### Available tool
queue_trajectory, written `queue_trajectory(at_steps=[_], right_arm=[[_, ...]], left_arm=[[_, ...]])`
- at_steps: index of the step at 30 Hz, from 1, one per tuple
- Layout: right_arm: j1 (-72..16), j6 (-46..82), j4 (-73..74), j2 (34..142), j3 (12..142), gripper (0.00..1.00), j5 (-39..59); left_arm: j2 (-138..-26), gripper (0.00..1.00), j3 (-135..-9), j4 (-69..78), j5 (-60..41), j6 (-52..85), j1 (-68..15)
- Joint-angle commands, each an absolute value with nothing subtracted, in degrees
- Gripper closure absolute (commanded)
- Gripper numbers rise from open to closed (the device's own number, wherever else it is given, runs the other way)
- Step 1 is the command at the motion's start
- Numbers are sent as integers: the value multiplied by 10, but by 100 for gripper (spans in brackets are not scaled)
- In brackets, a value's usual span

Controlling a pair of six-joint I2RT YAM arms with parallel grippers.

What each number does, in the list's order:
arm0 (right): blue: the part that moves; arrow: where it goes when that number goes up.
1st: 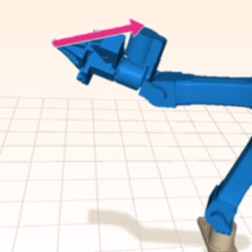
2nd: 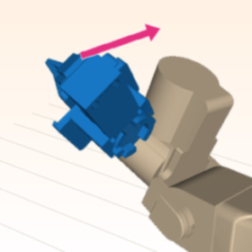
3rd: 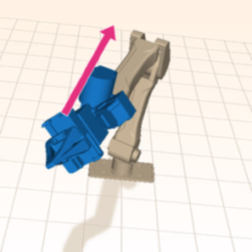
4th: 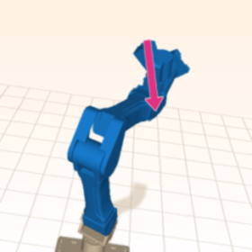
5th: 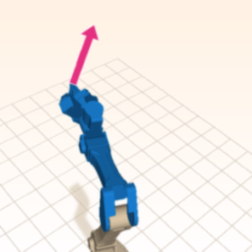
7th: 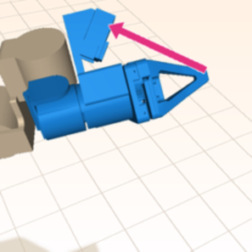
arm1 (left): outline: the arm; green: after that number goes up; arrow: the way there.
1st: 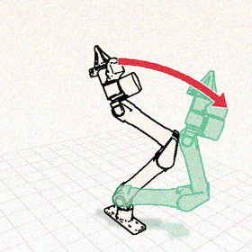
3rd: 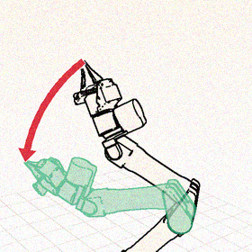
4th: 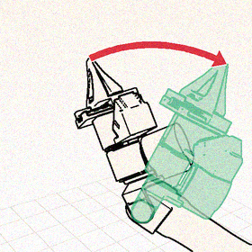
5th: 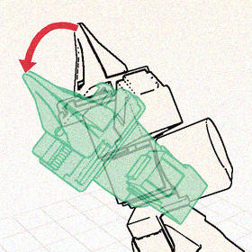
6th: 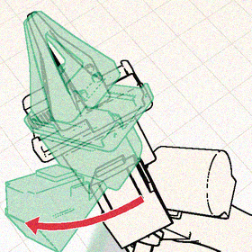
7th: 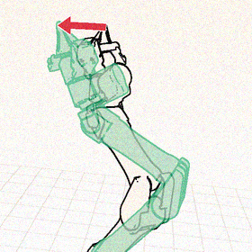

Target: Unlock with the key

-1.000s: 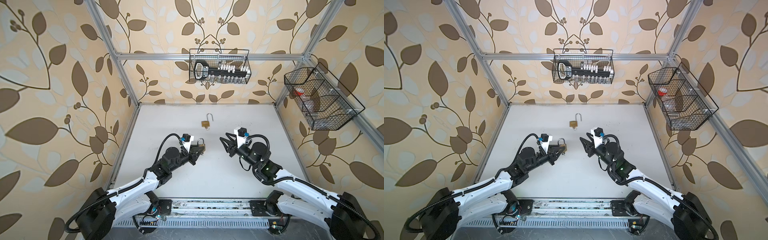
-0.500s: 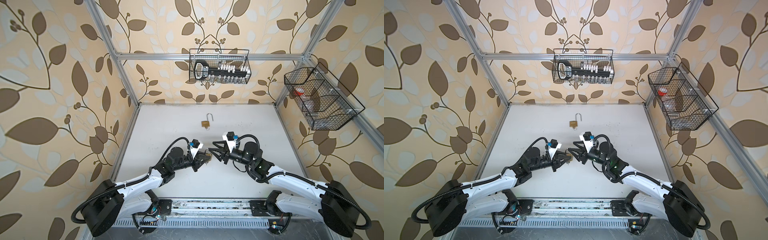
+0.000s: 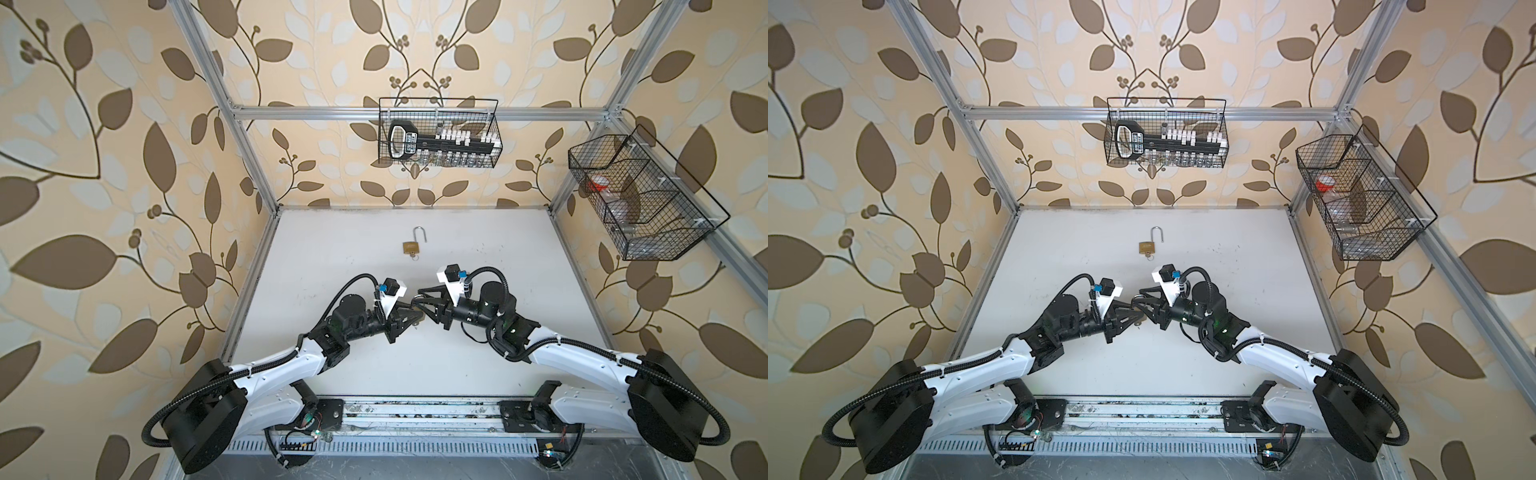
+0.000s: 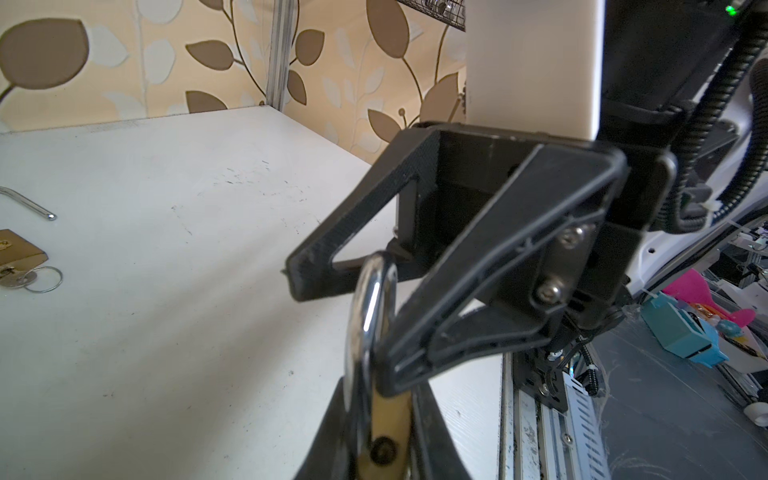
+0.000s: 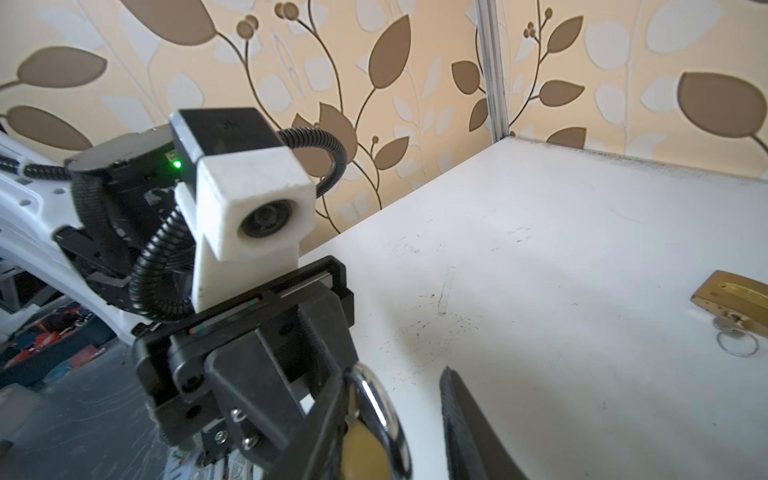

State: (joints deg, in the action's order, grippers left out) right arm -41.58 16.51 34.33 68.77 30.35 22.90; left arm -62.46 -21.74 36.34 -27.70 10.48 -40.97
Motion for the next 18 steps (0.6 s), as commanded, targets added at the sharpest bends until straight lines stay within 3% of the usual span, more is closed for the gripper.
queue_trajectory(at_steps=[1, 7, 11, 17, 18], right_arm=[[-417, 170, 362, 694, 321, 72, 245], [-417, 170, 365, 693, 321, 80, 252], [-418, 174, 367, 689, 319, 100, 248], [-415, 179, 377, 671, 309, 100, 242], [-414, 180, 377, 667, 306, 100, 240]], left_arm=[[-613, 100, -241, 432, -297, 102, -417], [-616, 100, -242, 432, -294, 101, -417], [-621, 100, -243, 431, -293, 102, -417], [-630, 100, -248, 423, -295, 101, -417], [-631, 96, -250, 419, -295, 100, -417]])
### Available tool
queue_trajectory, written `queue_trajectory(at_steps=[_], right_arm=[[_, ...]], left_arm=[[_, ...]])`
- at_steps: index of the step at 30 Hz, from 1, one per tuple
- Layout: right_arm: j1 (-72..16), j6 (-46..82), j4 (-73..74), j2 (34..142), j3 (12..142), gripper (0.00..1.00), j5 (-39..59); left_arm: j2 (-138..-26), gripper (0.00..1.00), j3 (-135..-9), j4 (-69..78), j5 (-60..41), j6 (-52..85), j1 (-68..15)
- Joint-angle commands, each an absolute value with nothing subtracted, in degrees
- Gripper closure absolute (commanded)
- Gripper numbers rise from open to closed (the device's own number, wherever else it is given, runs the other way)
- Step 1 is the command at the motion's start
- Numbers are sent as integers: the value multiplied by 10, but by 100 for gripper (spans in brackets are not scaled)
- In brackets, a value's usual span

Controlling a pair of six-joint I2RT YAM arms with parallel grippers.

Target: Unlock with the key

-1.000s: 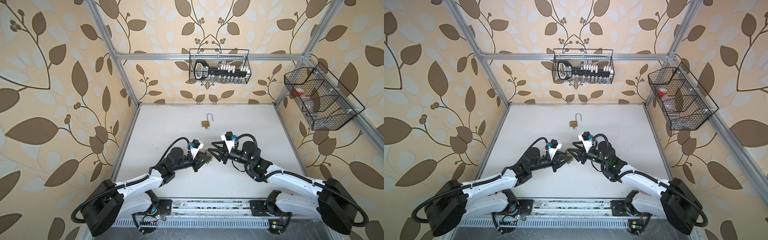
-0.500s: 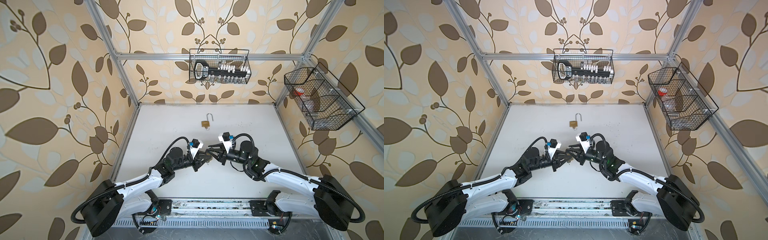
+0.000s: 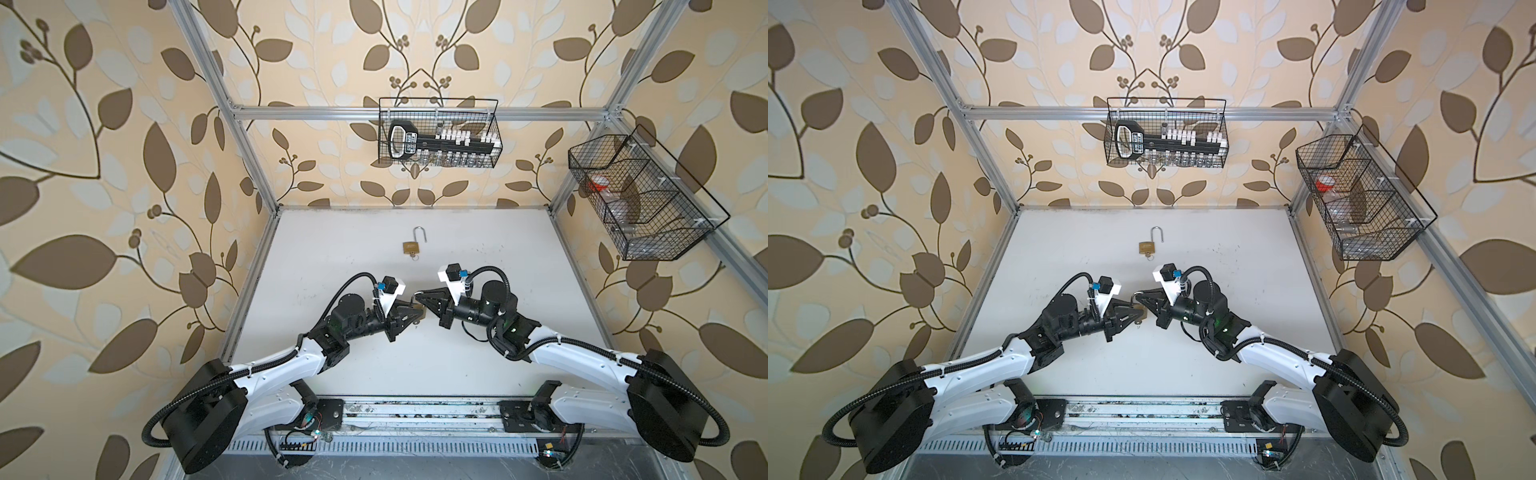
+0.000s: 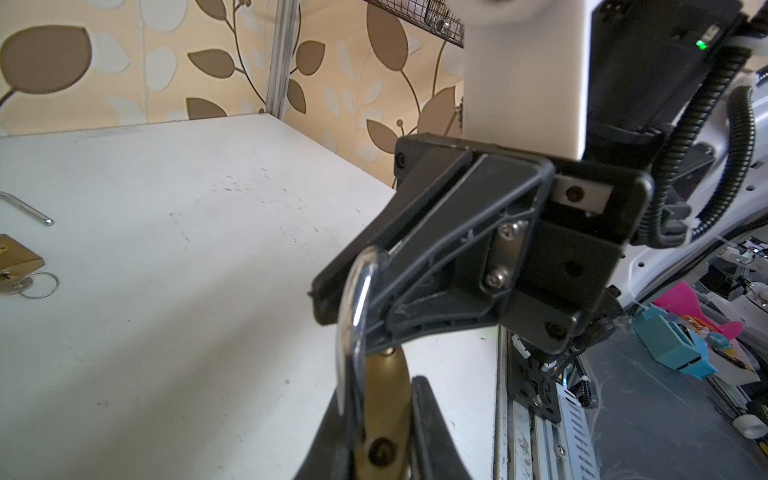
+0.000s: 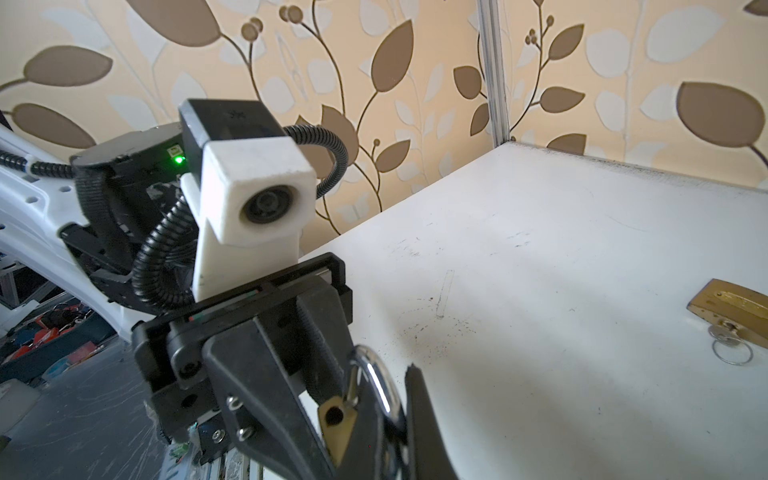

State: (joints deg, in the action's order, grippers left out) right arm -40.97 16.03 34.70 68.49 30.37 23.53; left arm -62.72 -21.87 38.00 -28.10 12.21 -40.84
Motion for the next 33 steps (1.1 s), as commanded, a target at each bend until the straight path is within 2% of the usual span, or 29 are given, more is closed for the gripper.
queue_trajectory(at_steps=[1, 4, 10, 29, 33], right_arm=[[-413, 180, 379, 661, 303, 100, 233], [-412, 183, 385, 643, 291, 100, 214], [-407, 185, 401, 613, 271, 100, 202], [-403, 176, 389, 572, 249, 100, 137], [-403, 177, 388, 577, 250, 100, 132]], left_arm=[[-633, 91, -251, 414, -296, 98, -417], [-642, 80, -256, 405, -298, 95, -417], [-661, 74, -267, 395, -301, 94, -417], [-679, 73, -279, 380, -294, 92, -417], [-678, 78, -279, 381, -297, 95, -417]])
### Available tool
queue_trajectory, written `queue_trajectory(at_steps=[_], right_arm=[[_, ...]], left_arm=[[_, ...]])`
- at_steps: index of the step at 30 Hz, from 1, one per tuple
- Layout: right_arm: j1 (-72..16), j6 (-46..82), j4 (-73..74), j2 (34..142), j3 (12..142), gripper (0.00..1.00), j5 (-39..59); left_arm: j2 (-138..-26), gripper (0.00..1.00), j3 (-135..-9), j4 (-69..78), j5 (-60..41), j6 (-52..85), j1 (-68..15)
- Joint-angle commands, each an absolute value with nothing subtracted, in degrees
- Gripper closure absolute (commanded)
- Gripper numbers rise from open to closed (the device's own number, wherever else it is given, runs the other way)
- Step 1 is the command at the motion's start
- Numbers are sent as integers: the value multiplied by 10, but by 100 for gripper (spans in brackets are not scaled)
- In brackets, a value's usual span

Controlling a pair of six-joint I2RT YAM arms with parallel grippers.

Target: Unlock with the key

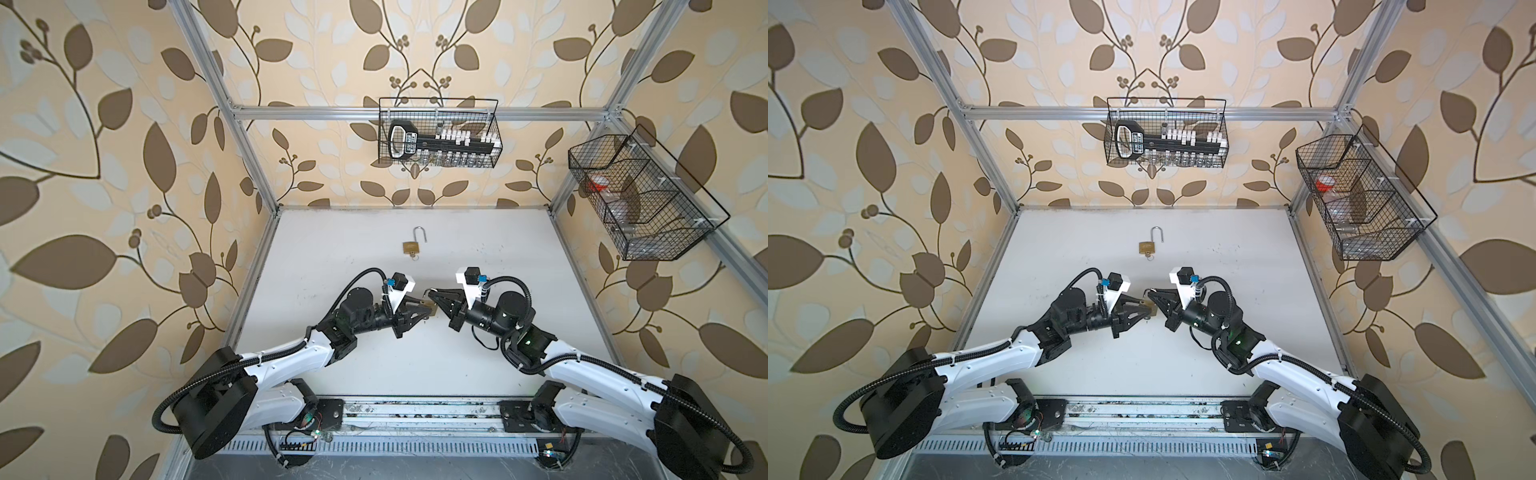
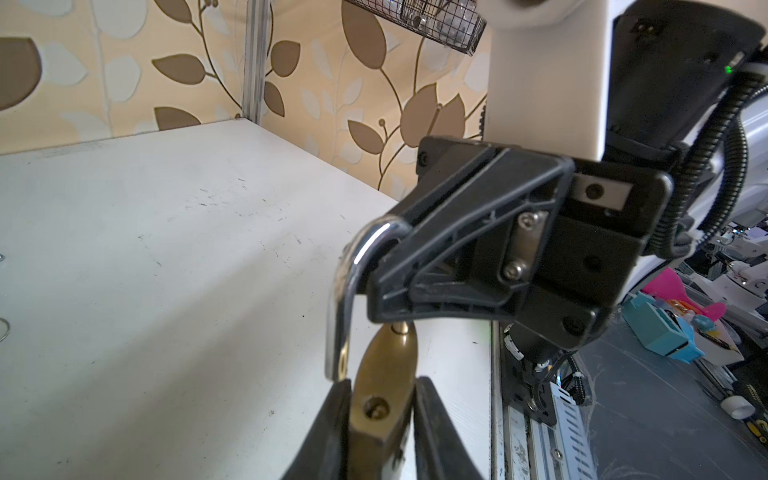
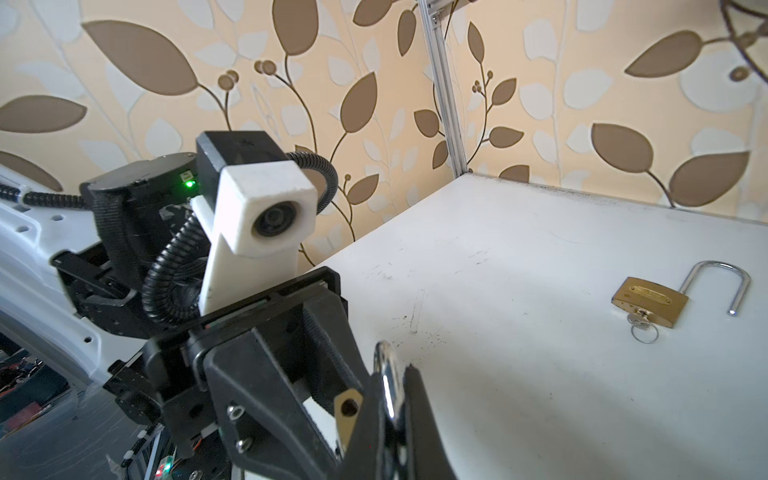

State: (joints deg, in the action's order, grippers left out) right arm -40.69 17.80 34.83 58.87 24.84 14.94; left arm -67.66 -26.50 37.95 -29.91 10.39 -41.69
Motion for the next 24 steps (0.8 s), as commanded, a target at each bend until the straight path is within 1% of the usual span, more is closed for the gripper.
queue_trajectory(at_steps=[1, 4, 10, 14, 15, 16, 17, 19, 22, 24], right_arm=[[-404, 177, 388, 579, 250, 100, 131], [-405, 178, 383, 585, 254, 100, 128], [-413, 178, 376, 597, 258, 100, 108], [-414, 180, 360, 599, 265, 100, 87], [-412, 180, 355, 598, 265, 93, 82], [-411, 181, 352, 596, 265, 82, 76], [-407, 183, 347, 592, 264, 74, 70], [-390, 199, 354, 581, 254, 61, 72], [-335, 260, 404, 559, 216, 47, 96], [-298, 288, 423, 548, 201, 43, 114]], left_arm=[[-678, 78, -279, 381, -297, 95, -417], [-676, 81, -276, 395, -298, 100, -417], [-682, 100, -268, 422, -252, 115, -431], [-690, 100, -267, 424, -192, 121, -439], [-687, 100, -267, 418, -174, 123, -439], [-683, 100, -268, 411, -162, 122, -439], [-676, 100, -266, 404, -151, 117, -439], [-661, 100, -264, 389, -137, 107, -439], [-637, 100, -264, 361, -128, 94, -439], [-625, 100, -269, 341, -137, 81, -438]])
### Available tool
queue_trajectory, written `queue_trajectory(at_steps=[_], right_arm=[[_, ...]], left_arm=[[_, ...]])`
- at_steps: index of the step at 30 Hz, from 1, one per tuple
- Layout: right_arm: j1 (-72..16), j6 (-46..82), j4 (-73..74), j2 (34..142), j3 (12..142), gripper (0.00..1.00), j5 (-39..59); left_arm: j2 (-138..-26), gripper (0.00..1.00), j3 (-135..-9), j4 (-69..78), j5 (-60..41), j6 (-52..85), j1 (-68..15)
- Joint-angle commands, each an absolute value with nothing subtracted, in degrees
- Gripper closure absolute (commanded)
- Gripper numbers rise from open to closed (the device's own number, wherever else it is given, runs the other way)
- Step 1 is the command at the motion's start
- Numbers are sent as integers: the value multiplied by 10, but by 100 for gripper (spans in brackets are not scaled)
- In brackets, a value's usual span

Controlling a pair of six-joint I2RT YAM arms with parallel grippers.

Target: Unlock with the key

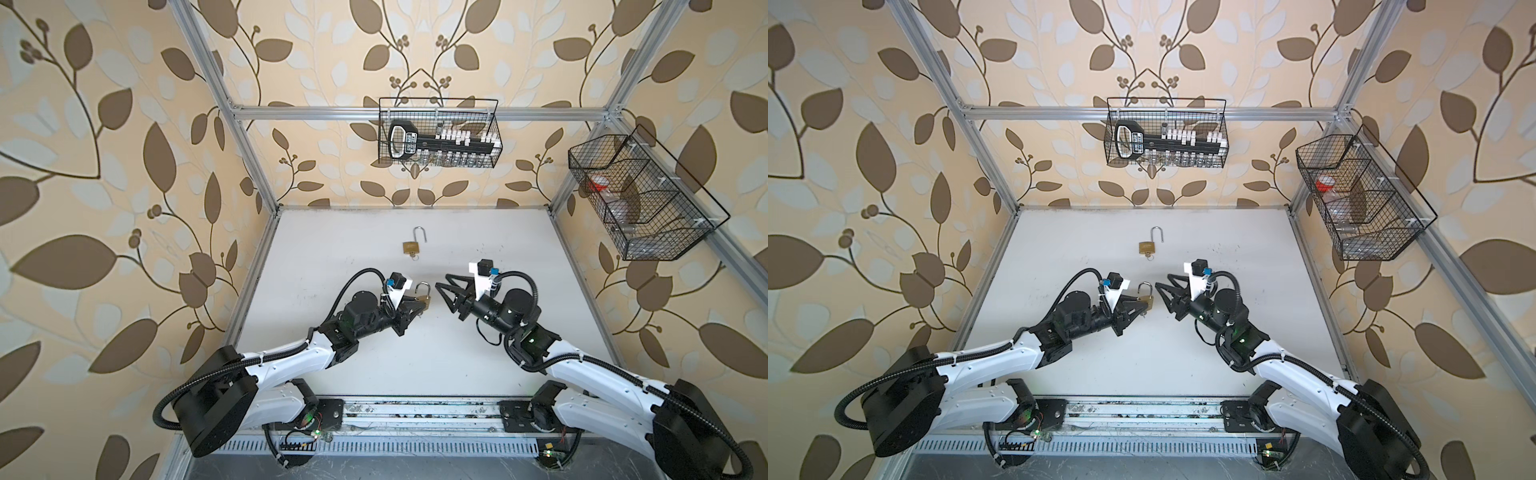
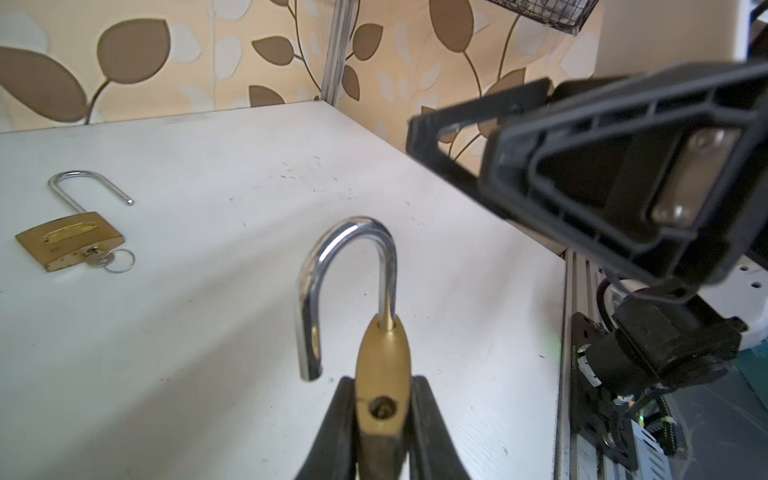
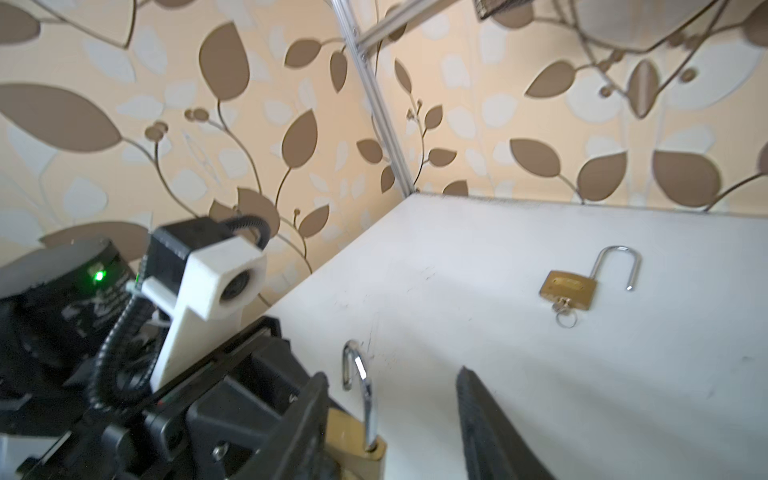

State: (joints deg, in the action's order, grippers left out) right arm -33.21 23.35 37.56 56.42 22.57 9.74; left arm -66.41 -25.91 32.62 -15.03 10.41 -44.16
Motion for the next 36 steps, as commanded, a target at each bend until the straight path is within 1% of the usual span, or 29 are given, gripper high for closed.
queue_trajectory(at_steps=[1, 3, 5, 6, 7, 9, 11, 12, 14, 17, 20, 22, 24, 30, 33, 36], right_arm=[[-282, 299, 425, 546, 196, 42, 118], [-258, 317, 440, 553, 188, 37, 129], [-232, 335, 462, 576, 190, 33, 168], [-217, 351, 487, 594, 190, 20, 194], [-201, 376, 529, 617, 187, 1, 228], [-175, 432, 648, 667, 179, 0, 306], [-170, 475, 759, 721, 179, 5, 358], [-173, 489, 791, 745, 185, 8, 377], [-180, 493, 811, 771, 194, 18, 395], [-191, 446, 754, 755, 200, 28, 390], [-222, 354, 634, 687, 205, 31, 372], [-261, 269, 530, 631, 214, 32, 340], [-290, 220, 475, 600, 217, 36, 304], [-282, 248, 516, 613, 211, 48, 338], [-288, 244, 512, 628, 219, 62, 351], [-295, 242, 523, 640, 224, 63, 374]], left_arm=[[-621, 100, -274, 327, -148, 73, -438], [-616, 100, -287, 298, -190, 56, -435], [-611, 100, -299, 273, -263, 45, -428], [-606, 100, -303, 265, -297, 42, -425], [-600, 100, -304, 261, -324, 40, -422], [-582, 100, -305, 251, -354, 34, -417], [-562, 100, -301, 242, -363, 26, -417], [-556, 100, -301, 237, -365, 24, -417], [-547, 100, -301, 232, -364, 21, -417], [-535, 100, -299, 227, -360, 18, -416], [-521, 100, -297, 221, -363, 13, -414], [-515, 100, -294, 226, -372, 13, -412], [-515, 100, -291, 237, -387, 19, -410], [-506, 100, -288, 251, -409, 30, -410], [-500, 100, -283, 270, -413, 41, -410], [-492, 100, -280, 276, -412, 46, -410]])
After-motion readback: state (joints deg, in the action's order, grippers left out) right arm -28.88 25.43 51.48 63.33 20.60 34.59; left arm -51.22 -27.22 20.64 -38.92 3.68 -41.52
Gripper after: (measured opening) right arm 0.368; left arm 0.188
